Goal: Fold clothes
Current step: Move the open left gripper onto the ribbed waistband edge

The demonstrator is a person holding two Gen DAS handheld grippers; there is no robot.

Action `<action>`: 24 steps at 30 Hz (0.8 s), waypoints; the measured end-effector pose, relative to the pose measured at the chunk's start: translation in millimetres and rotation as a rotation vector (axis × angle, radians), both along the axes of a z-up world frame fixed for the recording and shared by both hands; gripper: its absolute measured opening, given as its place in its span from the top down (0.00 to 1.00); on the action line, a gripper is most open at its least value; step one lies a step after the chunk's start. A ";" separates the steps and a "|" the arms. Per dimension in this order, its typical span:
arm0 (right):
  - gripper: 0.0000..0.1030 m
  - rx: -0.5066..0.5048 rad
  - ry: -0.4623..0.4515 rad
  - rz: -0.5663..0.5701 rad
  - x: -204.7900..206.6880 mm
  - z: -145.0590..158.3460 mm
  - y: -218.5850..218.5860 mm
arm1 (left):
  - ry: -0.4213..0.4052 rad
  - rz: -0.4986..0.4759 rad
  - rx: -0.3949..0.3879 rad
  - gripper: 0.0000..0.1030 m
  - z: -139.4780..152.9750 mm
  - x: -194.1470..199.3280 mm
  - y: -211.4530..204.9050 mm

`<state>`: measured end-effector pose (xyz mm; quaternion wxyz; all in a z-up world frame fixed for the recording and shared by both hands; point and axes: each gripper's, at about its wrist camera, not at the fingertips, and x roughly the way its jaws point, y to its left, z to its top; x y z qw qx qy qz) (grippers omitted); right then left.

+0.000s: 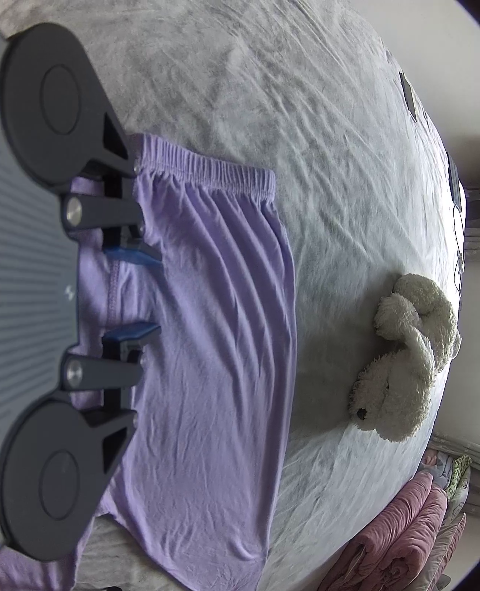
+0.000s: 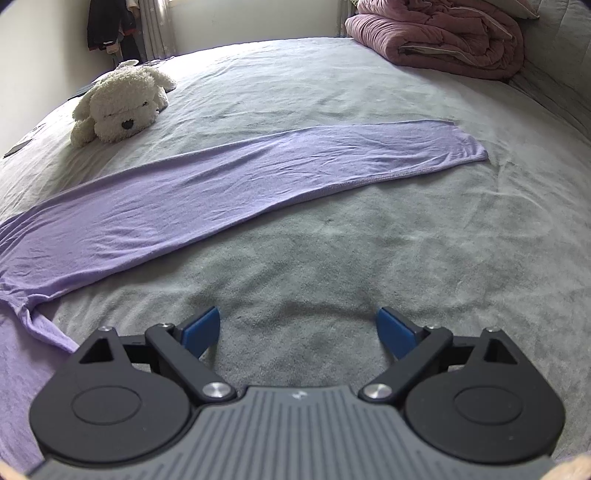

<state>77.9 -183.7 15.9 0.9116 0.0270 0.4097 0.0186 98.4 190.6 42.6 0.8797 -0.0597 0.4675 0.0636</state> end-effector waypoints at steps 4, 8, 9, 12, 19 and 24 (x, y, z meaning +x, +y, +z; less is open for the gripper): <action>0.09 -0.002 0.002 -0.004 -0.9 0.3 0.0 | -0.007 -0.004 0.009 0.64 -1.7 -7.4 6.2; 0.08 -0.010 0.003 -0.007 -0.8 0.1 1.5 | -0.016 -0.022 0.031 0.64 -3.1 -14.8 8.5; 0.08 -0.012 0.002 -0.008 -0.8 0.0 1.9 | -0.019 -0.028 0.037 0.64 -3.1 -16.5 9.1; 0.08 -0.016 0.001 -0.013 -0.9 -0.5 3.5 | -0.025 -0.040 0.047 0.63 -2.7 -20.7 10.3; 0.06 -0.034 -0.003 -0.013 -1.4 -2.0 6.7 | -0.036 -0.057 0.062 0.62 -3.0 -28.2 12.3; 0.06 -0.039 -0.004 -0.015 -1.2 -2.3 8.8 | -0.040 -0.055 0.057 0.62 -3.3 -31.2 15.3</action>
